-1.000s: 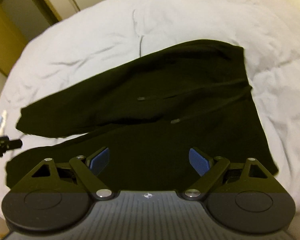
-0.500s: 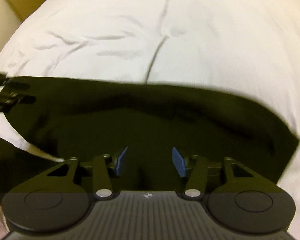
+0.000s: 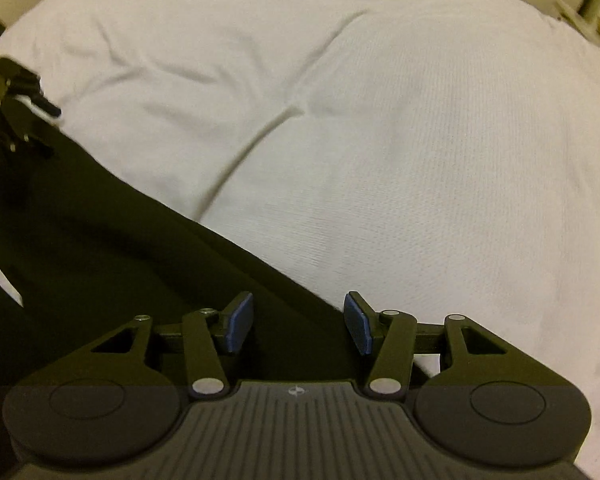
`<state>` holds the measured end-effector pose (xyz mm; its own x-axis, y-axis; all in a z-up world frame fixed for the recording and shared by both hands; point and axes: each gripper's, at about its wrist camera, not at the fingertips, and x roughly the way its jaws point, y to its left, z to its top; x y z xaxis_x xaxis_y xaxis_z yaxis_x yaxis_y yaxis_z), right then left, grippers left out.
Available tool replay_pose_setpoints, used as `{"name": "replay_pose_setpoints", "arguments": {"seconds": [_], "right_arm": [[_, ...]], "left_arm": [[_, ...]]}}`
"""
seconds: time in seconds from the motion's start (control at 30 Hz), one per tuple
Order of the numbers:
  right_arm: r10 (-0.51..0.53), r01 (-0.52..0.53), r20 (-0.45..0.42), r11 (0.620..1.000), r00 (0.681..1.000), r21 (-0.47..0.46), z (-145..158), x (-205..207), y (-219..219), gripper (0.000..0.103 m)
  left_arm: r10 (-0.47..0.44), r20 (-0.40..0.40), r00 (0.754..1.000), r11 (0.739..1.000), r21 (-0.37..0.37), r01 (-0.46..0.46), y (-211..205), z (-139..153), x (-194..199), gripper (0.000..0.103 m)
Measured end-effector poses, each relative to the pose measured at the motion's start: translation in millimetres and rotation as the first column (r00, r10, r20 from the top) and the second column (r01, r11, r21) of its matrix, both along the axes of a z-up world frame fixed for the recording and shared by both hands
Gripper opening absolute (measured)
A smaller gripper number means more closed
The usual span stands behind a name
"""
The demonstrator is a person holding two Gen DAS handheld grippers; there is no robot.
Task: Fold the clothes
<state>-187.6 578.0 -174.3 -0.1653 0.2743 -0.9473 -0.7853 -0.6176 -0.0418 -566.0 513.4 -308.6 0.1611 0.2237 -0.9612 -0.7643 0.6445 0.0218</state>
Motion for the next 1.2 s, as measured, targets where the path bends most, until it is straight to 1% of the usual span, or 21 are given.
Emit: {"name": "replay_pose_setpoints", "arguments": {"seconds": [0.03,0.07,0.1,0.13,0.17,0.2,0.23,0.27,0.33,0.43,0.53,0.63,0.73,0.83,0.9,0.97,1.0,1.03,1.07,1.13,1.2], "right_arm": [[0.015,-0.015,0.018,1.000,1.000,-0.002,-3,1,3,0.052],[0.031,-0.031,0.029,0.999,0.999,-0.023,-7,3,6,0.052],[0.047,-0.046,0.038,0.998,0.998,-0.045,-12,5,8,0.052],[0.057,-0.055,0.032,0.997,0.998,-0.060,-15,8,10,0.053],[0.064,-0.062,0.023,0.995,0.998,-0.080,-17,10,13,0.047],[0.076,-0.073,0.023,0.993,0.997,-0.093,-18,10,14,0.036],[0.096,-0.091,0.048,0.992,0.994,-0.092,-17,8,11,0.011],[0.115,-0.108,0.073,0.990,0.991,-0.091,-17,5,9,0.003],[0.126,-0.123,0.091,0.991,0.988,-0.045,-7,4,-4,0.001],[0.080,-0.090,0.095,0.990,0.992,0.107,24,3,-39,0.000],[0.002,-0.027,0.091,0.963,0.996,0.267,60,3,-97,0.000],[-0.090,0.053,0.094,0.939,0.991,0.339,78,9,-166,0.000],[-0.172,0.140,0.087,0.948,0.981,0.287,70,12,-238,0.000],[-0.239,0.229,0.086,0.967,0.967,0.114,36,13,-294,0.000],[-0.296,0.296,0.095,0.955,0.950,0.019,14,15,-320,0.000],[-0.325,0.327,0.084,0.945,0.942,-0.009,9,16,-324,0.001],[-0.338,0.340,0.079,0.940,0.938,-0.022,7,17,-326,0.008],[-0.322,0.324,0.079,0.946,0.944,-0.012,8,16,-323,0.031],[-0.301,0.302,0.092,0.953,0.949,0.003,11,16,-325,0.046],[-0.235,0.228,0.102,0.971,0.967,0.070,21,16,-311,0.049],[-0.193,0.183,0.108,0.979,0.975,0.094,30,20,-294,0.050]], "left_arm": [[-0.012,-0.010,1.000,1.000,-0.008,0.012,1,-5,-3,0.058],[-0.020,-0.017,1.000,1.000,-0.019,0.020,1,-11,-6,0.053],[-0.028,-0.013,1.000,0.999,-0.031,0.027,1,-14,-8,0.043],[-0.041,-0.017,0.999,0.999,-0.025,0.040,-1,-14,-7,0.037],[-0.056,-0.027,0.998,0.998,-0.011,0.056,-4,-13,-6,0.023],[-0.072,-0.036,0.997,0.997,0.003,0.072,-7,-12,-4,0.009],[-0.086,-0.052,0.995,0.996,0.027,0.088,-12,-9,-2,0.005],[-0.087,-0.062,0.994,0.994,0.060,0.091,-19,-3,-3,0.004],[-0.057,-0.059,0.997,0.988,0.137,0.065,-36,16,-7,0.003],[0.067,0.009,0.998,0.963,0.260,-0.067,-70,62,-24,0.003],[0.162,0.092,0.982,0.932,0.312,-0.183,-125,110,-38,0.003],[0.218,0.143,0.965,0.928,0.276,-0.251,-189,136,-36,0.003],[0.253,0.148,0.956,0.944,0.177,-0.277,-253,126,-26,0.003],[0.258,0.092,0.962,0.959,0.100,-0.267,-299,88,-10,0.004],[0.255,0.050,0.966,0.962,0.084,-0.258,-309,71,0,0.008],[0.268,0.029,0.963,0.960,0.078,-0.269,-311,61,6,0.011],[0.284,0.043,0.958,0.955,0.081,-0.287,-309,64,6,0.010],[0.297,0.060,0.953,0.950,0.085,-0.302,-308,68,5,0.011],[0.296,0.076,0.952,0.948,0.095,-0.303,-307,76,7,0.014],[0.279,0.107,0.954,0.949,0.120,-0.291,-306,93,14,0.018],[0.254,0.148,0.956,0.951,0.143,-0.274,-302,108,27,0.034]]}}
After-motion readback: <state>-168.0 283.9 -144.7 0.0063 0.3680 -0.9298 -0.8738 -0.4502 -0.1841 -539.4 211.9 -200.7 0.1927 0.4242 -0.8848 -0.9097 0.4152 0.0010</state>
